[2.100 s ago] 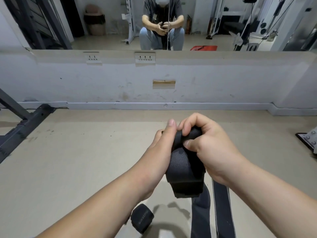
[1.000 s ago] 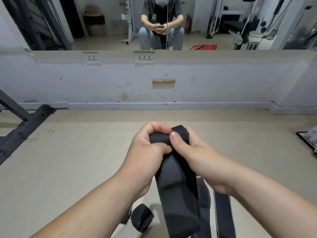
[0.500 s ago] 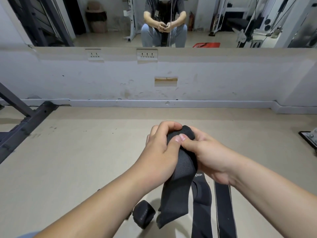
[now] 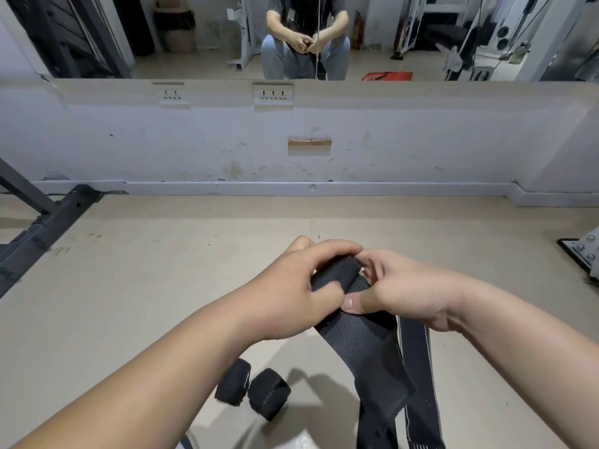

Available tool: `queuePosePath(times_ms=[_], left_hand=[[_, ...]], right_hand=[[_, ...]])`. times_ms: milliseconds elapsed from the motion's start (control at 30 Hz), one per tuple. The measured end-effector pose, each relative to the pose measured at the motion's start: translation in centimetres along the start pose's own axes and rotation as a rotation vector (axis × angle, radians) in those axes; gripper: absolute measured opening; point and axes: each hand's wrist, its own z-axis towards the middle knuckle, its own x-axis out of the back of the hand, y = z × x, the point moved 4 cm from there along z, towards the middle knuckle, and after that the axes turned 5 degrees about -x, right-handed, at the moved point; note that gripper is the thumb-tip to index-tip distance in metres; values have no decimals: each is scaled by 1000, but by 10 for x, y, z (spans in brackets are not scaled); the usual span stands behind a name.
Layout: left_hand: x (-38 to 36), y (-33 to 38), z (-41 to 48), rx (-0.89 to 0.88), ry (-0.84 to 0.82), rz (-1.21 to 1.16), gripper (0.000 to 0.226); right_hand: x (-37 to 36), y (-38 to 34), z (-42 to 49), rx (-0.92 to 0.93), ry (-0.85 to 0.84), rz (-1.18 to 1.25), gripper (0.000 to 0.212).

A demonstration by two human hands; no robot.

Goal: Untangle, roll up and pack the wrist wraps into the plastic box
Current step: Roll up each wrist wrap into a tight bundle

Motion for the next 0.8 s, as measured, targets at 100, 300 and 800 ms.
queuePosePath(times_ms=[100, 300, 800], left_hand=[[-1, -2, 4, 43, -28, -65, 44], [-2, -5, 1, 38, -161, -136, 39], [-9, -6, 0, 39, -44, 100, 46]], right_hand=[[8, 3, 3, -76, 75, 36, 23], [10, 10, 7, -156, 64, -96, 23], [6, 6, 7, -89, 106, -4, 15]])
